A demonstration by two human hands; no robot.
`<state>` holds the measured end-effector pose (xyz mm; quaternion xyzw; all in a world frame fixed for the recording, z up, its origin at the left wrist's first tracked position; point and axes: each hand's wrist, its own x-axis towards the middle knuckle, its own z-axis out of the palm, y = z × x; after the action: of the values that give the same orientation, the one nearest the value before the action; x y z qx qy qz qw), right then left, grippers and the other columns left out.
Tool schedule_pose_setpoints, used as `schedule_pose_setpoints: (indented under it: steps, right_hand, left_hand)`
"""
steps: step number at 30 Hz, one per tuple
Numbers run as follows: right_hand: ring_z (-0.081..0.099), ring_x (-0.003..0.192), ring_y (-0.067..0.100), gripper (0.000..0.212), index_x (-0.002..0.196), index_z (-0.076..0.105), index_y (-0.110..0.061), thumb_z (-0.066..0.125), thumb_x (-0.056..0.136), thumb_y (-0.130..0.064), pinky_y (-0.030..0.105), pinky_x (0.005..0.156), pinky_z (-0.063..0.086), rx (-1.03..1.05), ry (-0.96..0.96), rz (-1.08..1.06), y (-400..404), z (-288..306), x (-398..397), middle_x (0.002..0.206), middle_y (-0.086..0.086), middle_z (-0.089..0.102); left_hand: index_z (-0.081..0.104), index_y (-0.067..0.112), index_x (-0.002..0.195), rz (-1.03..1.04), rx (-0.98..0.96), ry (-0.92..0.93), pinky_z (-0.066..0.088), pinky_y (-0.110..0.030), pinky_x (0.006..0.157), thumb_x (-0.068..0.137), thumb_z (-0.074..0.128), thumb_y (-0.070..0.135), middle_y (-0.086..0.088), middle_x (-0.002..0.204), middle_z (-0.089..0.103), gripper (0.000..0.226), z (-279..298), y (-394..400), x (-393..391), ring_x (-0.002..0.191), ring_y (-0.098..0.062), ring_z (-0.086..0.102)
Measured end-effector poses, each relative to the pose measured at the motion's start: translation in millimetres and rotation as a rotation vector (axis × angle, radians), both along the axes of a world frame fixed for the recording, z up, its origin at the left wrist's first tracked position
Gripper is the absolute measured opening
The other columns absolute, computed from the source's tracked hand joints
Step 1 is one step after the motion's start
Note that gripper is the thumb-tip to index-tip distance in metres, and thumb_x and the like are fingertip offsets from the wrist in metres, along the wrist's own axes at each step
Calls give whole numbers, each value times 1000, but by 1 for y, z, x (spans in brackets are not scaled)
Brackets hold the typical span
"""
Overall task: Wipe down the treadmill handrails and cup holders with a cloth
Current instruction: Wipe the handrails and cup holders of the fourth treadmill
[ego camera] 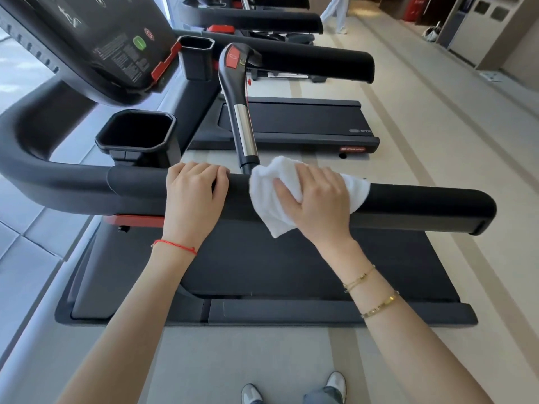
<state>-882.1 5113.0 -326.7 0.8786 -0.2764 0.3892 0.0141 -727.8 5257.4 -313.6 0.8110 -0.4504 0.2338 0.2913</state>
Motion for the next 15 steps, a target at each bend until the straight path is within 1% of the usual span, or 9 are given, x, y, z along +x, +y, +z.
schedule_pose_setpoints:
  steps: [2, 5, 6, 8, 10, 11, 13, 15]
  right_hand:
    - [51, 68, 25, 46, 74, 59, -14, 43, 95, -51, 35, 71, 41, 58, -3, -83, -15, 3, -16, 68, 2, 58]
    - [50, 66, 25, 50, 68, 55, -16, 33, 89, -56, 38, 69, 41, 181, 40, -167, -17, 12, -9, 65, -1, 58]
    - [49, 64, 24, 48, 66, 52, -17, 33, 88, -55, 38, 68, 41, 197, 47, -170, -13, 14, -3, 63, -3, 55]
    - [47, 63, 23, 43, 64, 51, -18, 40, 89, -51, 36, 66, 40, 180, 25, -137, -4, 13, 7, 61, -4, 52]
    - [48, 66, 22, 39, 71, 57, -16, 46, 93, -47, 34, 70, 40, 134, -10, -95, 6, 7, 8, 66, -2, 56]
    - [50, 70, 22, 37, 78, 61, -15, 47, 94, -46, 34, 73, 41, 105, -25, -68, 8, 3, 5, 71, -1, 59]
    - [53, 79, 23, 37, 98, 67, -13, 49, 96, -45, 34, 82, 42, 57, -34, 11, 8, -4, -5, 84, 1, 62]
    - [56, 88, 24, 42, 112, 66, -11, 49, 97, -46, 35, 88, 43, 38, -8, 79, 2, -8, -18, 93, 2, 64]
  left_hand:
    - [71, 10, 82, 1, -10, 3, 34, -34, 94, 100, 43, 14, -1, 81, 71, 34, 0, -1, -1, 78, -26, 61]
    - [71, 9, 80, 15, -16, 15, 32, -32, 93, 100, 41, 15, -2, 79, 70, 36, 0, -1, -2, 77, -26, 60]
    - [70, 9, 80, 22, -8, 22, 31, -32, 93, 100, 40, 15, -2, 78, 70, 37, 0, -1, -2, 77, -27, 59]
    - [70, 8, 79, 42, 16, 37, 30, -31, 94, 99, 39, 16, -4, 76, 69, 38, 0, -2, -4, 76, -27, 58]
    - [69, 8, 78, 65, 24, 61, 29, -31, 94, 99, 38, 16, -6, 74, 68, 39, 0, -4, -6, 76, -28, 57]
    - [69, 8, 79, 78, 20, 73, 28, -31, 95, 99, 38, 17, -6, 75, 68, 39, 1, -5, -8, 78, -28, 57]
    - [70, 11, 79, 70, 8, 84, 27, -32, 96, 99, 38, 21, -2, 77, 68, 38, 2, -9, -13, 83, -26, 58]
    - [70, 13, 80, 7, -4, 88, 27, -31, 95, 98, 42, 22, 0, 79, 69, 35, 4, -17, -22, 83, -25, 59]
